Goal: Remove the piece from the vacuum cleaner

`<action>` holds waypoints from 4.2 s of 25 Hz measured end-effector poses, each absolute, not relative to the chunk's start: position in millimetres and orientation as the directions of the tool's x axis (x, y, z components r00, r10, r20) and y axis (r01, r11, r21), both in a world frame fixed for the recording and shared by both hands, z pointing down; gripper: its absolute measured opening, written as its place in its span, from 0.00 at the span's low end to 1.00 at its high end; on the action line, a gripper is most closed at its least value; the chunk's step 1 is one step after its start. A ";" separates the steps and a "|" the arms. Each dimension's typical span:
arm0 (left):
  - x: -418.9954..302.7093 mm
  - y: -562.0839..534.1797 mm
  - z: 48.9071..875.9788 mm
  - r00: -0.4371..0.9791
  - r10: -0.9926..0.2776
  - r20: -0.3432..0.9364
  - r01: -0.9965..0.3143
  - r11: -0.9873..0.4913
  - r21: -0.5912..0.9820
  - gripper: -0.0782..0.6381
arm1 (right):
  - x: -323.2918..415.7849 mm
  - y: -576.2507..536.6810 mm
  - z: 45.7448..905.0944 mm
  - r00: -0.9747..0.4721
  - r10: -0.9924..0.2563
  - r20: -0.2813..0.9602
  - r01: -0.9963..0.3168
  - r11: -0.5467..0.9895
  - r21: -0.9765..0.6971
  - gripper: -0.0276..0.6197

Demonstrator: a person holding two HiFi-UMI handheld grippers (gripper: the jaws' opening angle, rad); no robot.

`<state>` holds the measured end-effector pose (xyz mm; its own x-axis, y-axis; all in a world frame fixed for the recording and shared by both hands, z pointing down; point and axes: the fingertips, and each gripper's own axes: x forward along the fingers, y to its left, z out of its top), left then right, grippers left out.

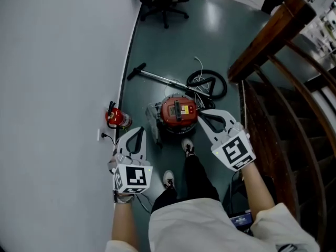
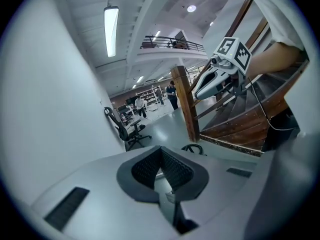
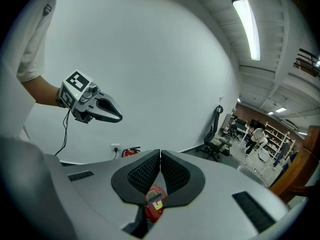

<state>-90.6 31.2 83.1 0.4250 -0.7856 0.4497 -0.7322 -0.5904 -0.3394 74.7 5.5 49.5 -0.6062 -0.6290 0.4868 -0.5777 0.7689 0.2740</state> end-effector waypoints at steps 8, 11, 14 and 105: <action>-88.2 -5.5 120.2 0.403 -0.790 0.463 -0.756 -0.572 -0.318 0.11 | 65.9 -32.8 90.4 -0.657 -0.584 0.476 -0.528 0.808 0.263 0.09; -86.8 -13.1 142.2 0.393 -0.785 0.479 -0.761 -0.570 -0.310 0.11 | 62.2 -43.4 116.1 -0.666 -0.570 0.481 -0.531 0.815 0.231 0.09; -85.9 -20.9 166.2 0.382 -0.778 0.498 -0.781 -0.560 -0.277 0.11 | 61.8 -51.7 141.3 -0.660 -0.557 0.504 -0.531 0.821 0.211 0.09; -79.6 -49.7 637.4 0.197 -0.487 0.851 -0.963 -0.261 0.073 0.29 | 67.5 -80.9 589.8 -0.682 -0.246 0.689 -0.658 0.619 -0.430 0.35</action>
